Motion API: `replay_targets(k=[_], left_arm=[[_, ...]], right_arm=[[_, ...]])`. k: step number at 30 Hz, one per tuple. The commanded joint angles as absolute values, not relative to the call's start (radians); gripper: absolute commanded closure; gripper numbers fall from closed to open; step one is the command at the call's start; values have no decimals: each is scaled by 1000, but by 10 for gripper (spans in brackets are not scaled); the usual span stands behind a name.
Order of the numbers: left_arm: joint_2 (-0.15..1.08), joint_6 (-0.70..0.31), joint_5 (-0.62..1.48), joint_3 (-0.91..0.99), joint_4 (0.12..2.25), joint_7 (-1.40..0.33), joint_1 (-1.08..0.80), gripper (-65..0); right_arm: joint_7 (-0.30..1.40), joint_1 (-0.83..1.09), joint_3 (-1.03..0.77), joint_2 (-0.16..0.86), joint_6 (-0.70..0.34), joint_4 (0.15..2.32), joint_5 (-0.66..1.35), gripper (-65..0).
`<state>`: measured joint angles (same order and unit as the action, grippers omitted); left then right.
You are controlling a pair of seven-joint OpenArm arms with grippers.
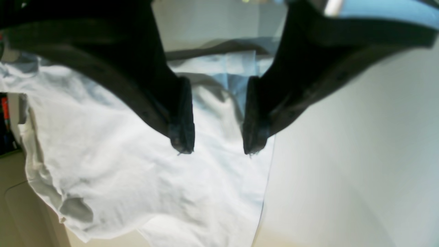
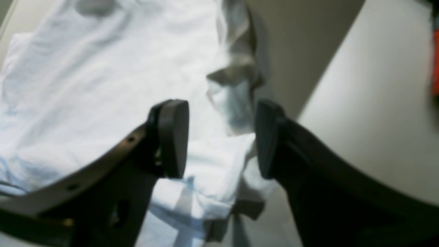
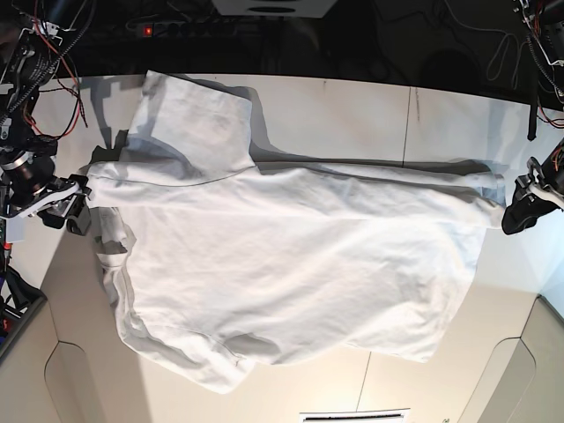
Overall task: Layout the t-shirt on the table in an organized manner, then fold the t-shirt properly
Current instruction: 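Lower the shirt onto the table and open both grippers, then grasp the shirt's side edges with both grippers near the sleeves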
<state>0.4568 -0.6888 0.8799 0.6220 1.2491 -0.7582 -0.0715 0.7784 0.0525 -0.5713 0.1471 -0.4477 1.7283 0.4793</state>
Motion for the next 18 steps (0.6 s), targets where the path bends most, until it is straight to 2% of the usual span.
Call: replay_targets(k=[1,3,5,6,7,8,13,18], left_arm=[[480,-698,910,628,1263,-736,-61,-270],[480,-698,937,628,1263,-736,-60,-269],[479,-698,950,625,1263,-737,-51,-247],[479,-698,949,620,1263,-737,-44,-183],[479,-698,945,613,1263,-737,-33,-89],[479,-698,937,601,1263,-737,-19,0],[479,-698,840,453,1263,-736,85,0],[479,-681,676,234,1260,-700,164,0]], right_arm=[[763,40,-577,160,-453,1770,503,-300],[769,40,-574,160,-490,1805,558,-243],[771,39,-560,160,-554,1812,649,-131],[770,39,-544,159,-559,1811,672,-51],[767,36,-524,152,-558,1809,669,0],[764,26,-503,143,-557,1803,650,0],[679,-79,-384,111,-536,1687,462,0],[673,-226,-299,110,-514,1452,361,0]])
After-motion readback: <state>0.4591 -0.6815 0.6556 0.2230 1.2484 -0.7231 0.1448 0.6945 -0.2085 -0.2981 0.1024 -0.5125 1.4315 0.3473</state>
